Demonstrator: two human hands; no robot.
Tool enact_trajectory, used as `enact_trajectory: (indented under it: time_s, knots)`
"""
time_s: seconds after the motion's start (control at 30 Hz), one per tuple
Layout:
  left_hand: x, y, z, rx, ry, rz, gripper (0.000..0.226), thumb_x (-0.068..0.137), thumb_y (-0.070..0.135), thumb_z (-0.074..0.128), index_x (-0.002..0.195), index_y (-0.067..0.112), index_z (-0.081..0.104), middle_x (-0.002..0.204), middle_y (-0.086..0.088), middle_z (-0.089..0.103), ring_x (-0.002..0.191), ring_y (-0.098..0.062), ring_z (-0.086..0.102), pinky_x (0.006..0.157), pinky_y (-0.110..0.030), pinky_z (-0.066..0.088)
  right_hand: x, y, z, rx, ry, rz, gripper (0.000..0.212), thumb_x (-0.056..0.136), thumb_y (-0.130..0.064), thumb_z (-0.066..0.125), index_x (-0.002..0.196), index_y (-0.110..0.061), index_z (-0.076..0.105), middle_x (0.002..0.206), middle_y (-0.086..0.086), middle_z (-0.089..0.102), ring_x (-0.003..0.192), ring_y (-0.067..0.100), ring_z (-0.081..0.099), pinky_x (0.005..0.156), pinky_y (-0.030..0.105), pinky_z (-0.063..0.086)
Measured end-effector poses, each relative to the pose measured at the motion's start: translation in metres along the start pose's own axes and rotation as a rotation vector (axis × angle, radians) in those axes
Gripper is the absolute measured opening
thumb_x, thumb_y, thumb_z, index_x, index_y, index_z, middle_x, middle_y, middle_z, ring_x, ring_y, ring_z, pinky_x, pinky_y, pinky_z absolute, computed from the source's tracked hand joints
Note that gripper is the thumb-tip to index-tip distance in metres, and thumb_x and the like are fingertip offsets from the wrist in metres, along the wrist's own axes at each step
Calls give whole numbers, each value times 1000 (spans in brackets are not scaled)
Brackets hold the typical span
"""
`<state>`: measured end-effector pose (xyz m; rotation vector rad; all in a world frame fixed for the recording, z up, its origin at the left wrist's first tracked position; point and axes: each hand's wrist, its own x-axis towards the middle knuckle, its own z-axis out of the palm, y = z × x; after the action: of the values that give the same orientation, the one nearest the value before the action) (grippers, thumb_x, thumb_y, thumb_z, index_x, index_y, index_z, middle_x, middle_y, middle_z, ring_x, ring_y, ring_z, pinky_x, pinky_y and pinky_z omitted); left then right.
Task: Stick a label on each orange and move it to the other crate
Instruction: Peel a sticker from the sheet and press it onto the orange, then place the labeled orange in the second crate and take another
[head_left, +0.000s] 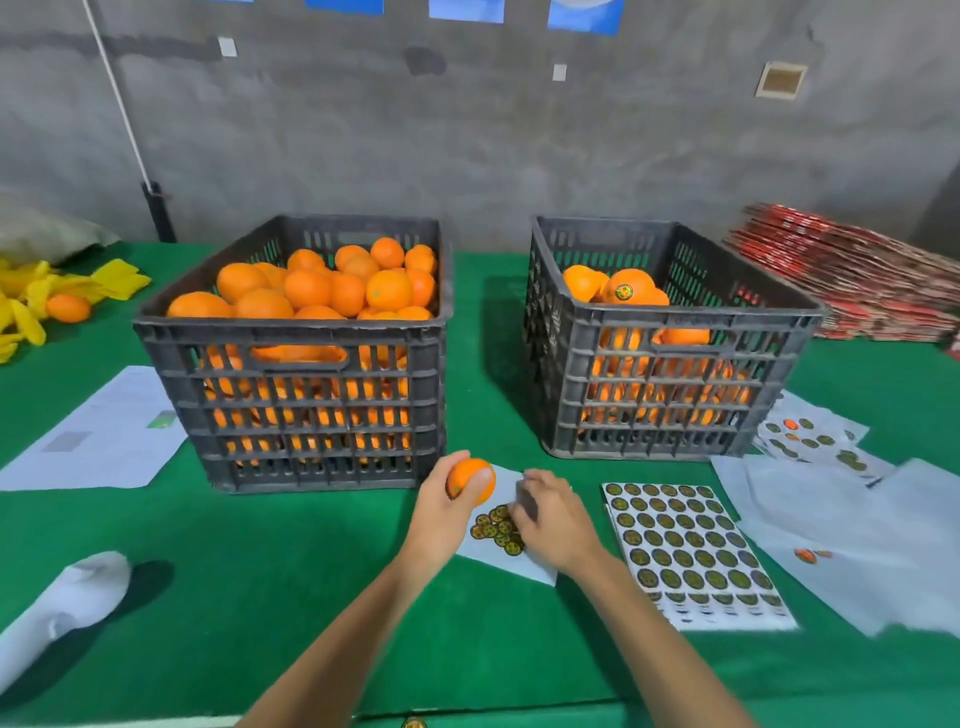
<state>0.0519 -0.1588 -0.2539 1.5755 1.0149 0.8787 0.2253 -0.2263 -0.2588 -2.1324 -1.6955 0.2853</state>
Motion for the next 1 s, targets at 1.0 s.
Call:
enact_trajectory:
  time_s: [1.0]
  knots:
    - [-7,-18,7,-79,45,-18,38,101,46,59,137,33,54,125,8,62,113,-12,64,101,-44,55,-7,-3,12,767,190,192,17,104,-28,57,101,-26,74,94,-9,75,85,2,71,69,20,58]
